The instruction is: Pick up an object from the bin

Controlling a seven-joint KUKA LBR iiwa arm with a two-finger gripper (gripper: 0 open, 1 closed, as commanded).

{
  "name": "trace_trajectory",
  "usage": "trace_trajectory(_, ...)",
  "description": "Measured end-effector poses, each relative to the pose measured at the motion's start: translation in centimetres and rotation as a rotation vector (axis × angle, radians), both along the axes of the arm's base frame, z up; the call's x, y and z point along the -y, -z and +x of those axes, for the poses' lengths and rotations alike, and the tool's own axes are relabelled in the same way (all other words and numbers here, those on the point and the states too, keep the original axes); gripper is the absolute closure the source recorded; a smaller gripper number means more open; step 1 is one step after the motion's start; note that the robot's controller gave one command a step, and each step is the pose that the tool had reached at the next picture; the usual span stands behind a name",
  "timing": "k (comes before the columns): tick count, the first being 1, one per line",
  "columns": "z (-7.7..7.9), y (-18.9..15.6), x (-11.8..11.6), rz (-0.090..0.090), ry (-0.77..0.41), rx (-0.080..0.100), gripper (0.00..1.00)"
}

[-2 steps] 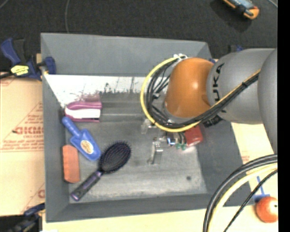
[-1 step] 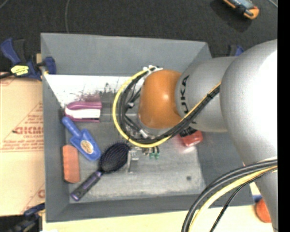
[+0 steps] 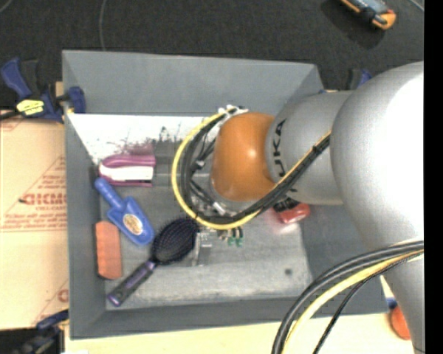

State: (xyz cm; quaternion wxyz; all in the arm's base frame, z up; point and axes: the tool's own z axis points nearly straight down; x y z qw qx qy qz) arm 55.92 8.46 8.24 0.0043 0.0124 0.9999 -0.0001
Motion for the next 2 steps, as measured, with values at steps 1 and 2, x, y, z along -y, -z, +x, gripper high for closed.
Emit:
trace_trajectory(1, -0.13, 1.03, -1.13, 0.003, 0.038, -0.002, 0.0)
trace_trajectory(2, -0.51, 0.35, -1.19, 0.001, 0.038, -0.001, 0.0)
